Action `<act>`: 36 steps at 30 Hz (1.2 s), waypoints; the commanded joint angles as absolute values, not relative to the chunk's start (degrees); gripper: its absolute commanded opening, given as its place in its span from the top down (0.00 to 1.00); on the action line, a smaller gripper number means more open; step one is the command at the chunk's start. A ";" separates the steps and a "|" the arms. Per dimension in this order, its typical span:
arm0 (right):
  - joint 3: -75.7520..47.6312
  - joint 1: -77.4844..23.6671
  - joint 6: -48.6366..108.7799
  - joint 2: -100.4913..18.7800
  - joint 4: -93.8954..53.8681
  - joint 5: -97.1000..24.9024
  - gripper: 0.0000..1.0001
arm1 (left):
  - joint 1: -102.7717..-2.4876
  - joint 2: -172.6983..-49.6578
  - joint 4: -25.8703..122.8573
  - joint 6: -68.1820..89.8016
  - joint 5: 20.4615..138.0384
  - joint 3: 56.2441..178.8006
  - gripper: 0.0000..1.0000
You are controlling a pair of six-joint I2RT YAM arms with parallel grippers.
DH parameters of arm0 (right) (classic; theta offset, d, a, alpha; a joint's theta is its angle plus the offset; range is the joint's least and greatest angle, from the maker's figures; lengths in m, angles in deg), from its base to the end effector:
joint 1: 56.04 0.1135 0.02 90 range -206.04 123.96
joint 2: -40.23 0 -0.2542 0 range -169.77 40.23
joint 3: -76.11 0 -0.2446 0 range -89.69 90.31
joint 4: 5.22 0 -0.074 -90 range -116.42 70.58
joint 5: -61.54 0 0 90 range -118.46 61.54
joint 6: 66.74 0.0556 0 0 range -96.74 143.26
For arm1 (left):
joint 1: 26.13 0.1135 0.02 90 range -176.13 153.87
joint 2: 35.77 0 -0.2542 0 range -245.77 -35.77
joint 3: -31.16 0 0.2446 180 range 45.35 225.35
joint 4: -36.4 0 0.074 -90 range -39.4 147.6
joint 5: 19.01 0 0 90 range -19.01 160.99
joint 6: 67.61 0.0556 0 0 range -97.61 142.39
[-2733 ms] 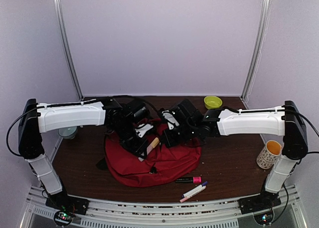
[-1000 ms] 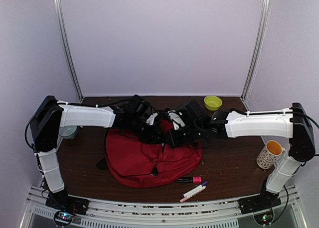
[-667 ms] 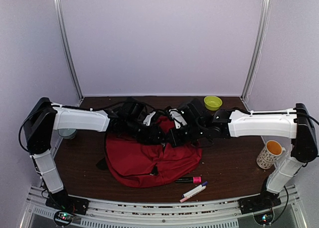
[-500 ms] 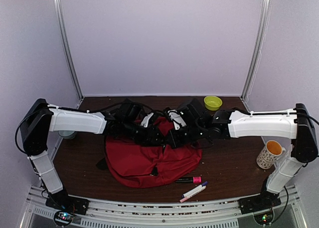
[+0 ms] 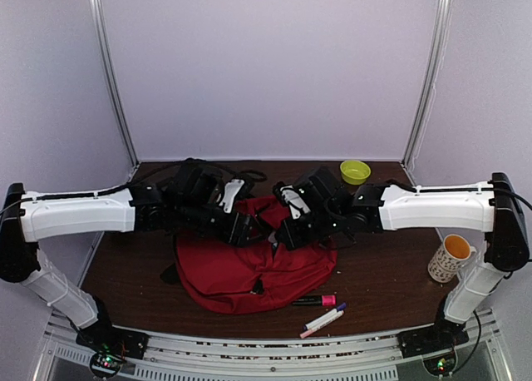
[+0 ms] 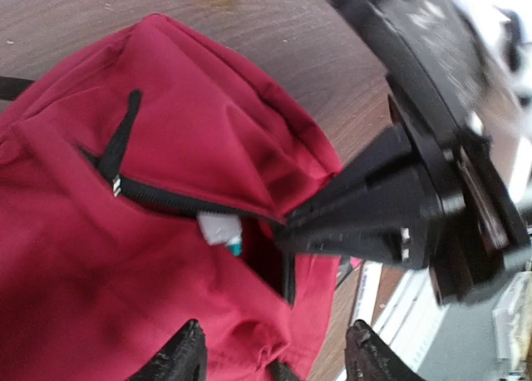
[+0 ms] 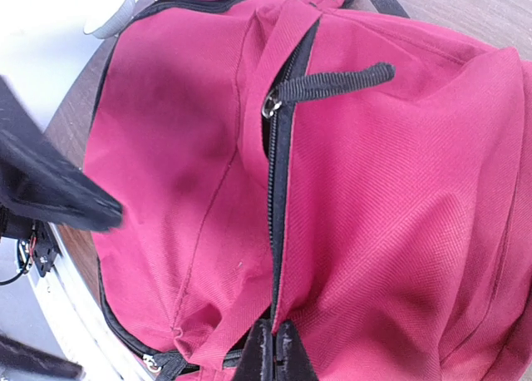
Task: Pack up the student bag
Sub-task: Place the pen in the upper front pocket of the bag.
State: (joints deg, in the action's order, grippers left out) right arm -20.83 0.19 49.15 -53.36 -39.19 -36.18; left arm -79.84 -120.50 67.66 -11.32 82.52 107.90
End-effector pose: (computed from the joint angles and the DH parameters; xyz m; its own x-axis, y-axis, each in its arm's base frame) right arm 0.1986 0.3105 0.2320 -0.7334 -0.3184 -0.6006 -0.6189 0.6783 0.3961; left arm 0.1913 -0.2793 0.2513 -0.8007 0.1716 -0.5740 0.5253 0.6617 -0.5350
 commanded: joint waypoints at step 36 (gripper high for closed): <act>-22.36 -1.31 50.11 -55.01 -41.35 -31.72 0.94 | -83.26 -124.74 71.45 -11.81 55.71 112.34 0.41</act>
State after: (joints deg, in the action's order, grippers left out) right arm -20.88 -0.53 50.22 -54.78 -41.05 -33.12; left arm -82.99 -121.79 72.05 -10.47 57.25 108.25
